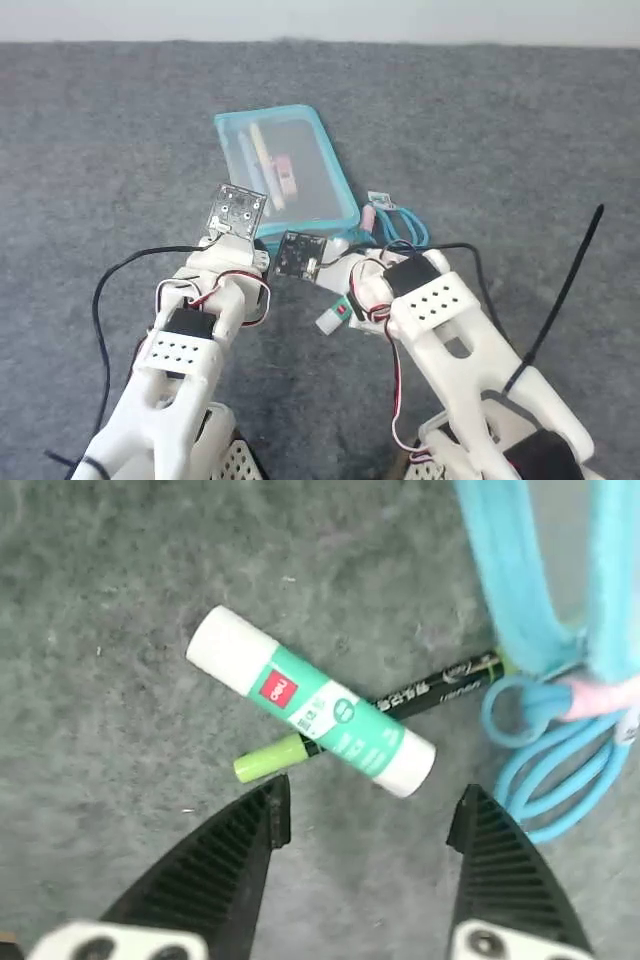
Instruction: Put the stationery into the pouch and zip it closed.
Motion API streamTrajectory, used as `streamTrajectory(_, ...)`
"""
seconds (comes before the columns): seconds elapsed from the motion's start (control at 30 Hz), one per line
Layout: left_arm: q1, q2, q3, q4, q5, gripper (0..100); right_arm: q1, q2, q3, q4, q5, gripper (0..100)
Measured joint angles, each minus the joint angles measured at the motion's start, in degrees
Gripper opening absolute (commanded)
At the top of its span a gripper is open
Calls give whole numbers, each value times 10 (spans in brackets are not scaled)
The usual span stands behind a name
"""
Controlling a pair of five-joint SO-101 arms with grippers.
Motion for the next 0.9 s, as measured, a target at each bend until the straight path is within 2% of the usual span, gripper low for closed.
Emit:
streamTrajectory(0.23, 0, 0, 0, 0, 0, 11, -13, 29, 0, -2, 53, 251)
streamTrajectory(0.53, 0, 0, 0, 0, 0, 11, -15, 137, -31, -9, 65, 247)
streamTrajectory(0.6, 0, 0, 0, 0, -3, 11, -15, 152, -34, -8, 64, 218)
streamTrajectory(0.77, 0, 0, 0, 0, 0, 11, -15, 156, -34, -8, -7, 74)
streamTrajectory(0.9, 0, 0, 0, 0, 0, 11, -16, 157, -34, 0, -100, 16)
